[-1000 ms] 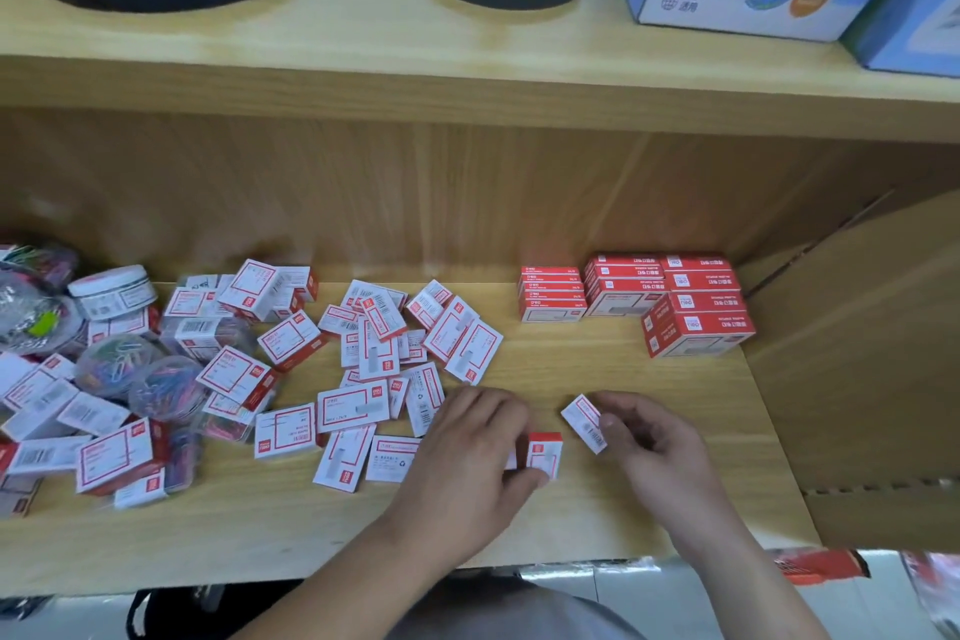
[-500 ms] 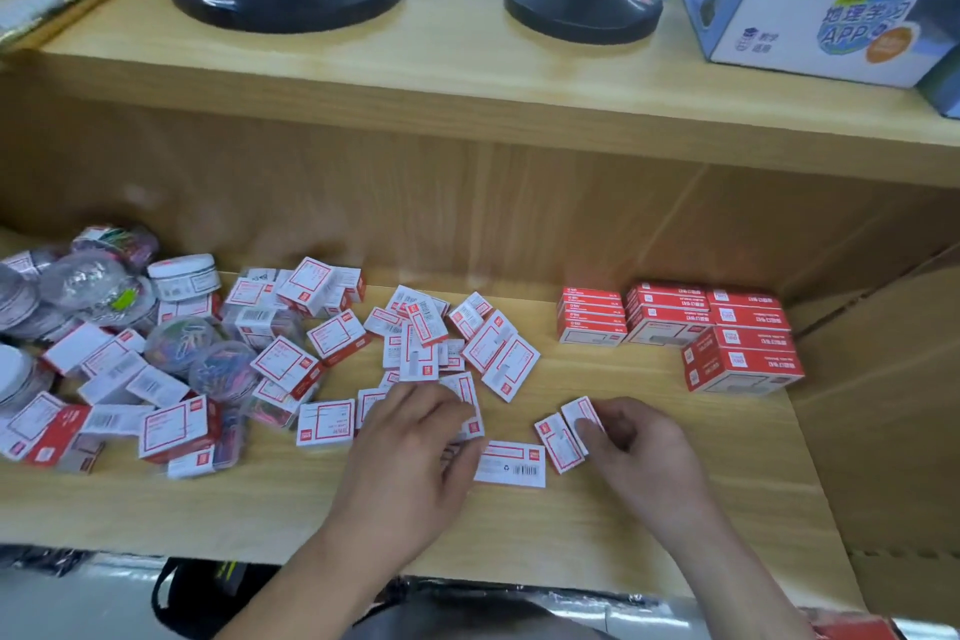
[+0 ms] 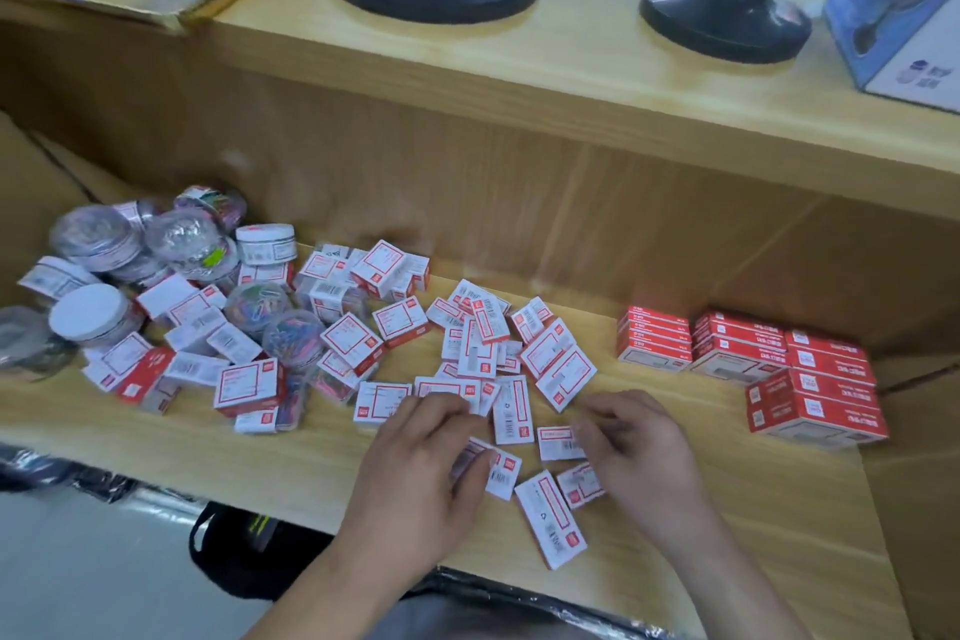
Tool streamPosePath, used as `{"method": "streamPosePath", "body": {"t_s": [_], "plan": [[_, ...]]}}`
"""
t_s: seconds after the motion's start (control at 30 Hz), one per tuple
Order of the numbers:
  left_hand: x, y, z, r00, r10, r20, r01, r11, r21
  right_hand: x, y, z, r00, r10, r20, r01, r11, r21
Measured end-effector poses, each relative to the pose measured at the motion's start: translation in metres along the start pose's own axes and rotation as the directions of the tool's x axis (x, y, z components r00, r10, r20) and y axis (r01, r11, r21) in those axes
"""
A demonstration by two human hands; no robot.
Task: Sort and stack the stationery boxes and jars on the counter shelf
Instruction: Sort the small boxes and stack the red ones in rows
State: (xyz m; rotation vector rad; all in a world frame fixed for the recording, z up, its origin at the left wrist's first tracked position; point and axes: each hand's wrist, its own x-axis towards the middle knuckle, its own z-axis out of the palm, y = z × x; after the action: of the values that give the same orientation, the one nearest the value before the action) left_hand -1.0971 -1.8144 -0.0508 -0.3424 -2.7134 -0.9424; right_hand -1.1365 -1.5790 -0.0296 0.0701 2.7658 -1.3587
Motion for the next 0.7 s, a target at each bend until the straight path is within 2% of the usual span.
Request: {"method": "streamPosePath", "body": {"t_s": [0.13, 0.27, 0.37, 0.47, 0.53, 0.7], "plan": [[-0.001, -0.002, 0.002, 1.000, -0.021, -0.002, 0.021, 1.000, 0.009, 0.002, 0.001, -0.004, 1.000, 0.012, -0.023, -0.010, 0.997, 0.082], [0.028, 0.005, 0.005, 1.000, 0.021, -0.016, -0.021, 0.999, 0.046, 0.003, 0.002, -0.011, 0.998, 0.038, -0.056, -0.033, 0.995, 0.091], [0.070, 0.018, 0.016, 0.999, 0.037, 0.033, -0.041, 0.987, 0.155, 0.002, 0.006, -0.012, 0.996, 0.026, -0.090, -0.025, 1.000, 0.016], [0.100, 0.035, 0.034, 0.988, -0.034, 0.154, -0.031, 0.916, 0.400, 0.001, 0.007, -0.013, 0.995, 0.077, -0.070, -0.085, 0.989, -0.124], [0.106, 0.041, 0.043, 0.978, -0.083, 0.192, -0.024, 0.869, 0.494, 0.000, 0.010, -0.015, 0.994, 0.098, -0.055, -0.108, 0.966, -0.234], [0.107, 0.036, 0.053, 0.981, 0.001, 0.195, -0.087, 0.897, 0.432, 0.001, 0.013, -0.021, 0.992, 0.124, -0.032, -0.128, 0.970, -0.208]]}}
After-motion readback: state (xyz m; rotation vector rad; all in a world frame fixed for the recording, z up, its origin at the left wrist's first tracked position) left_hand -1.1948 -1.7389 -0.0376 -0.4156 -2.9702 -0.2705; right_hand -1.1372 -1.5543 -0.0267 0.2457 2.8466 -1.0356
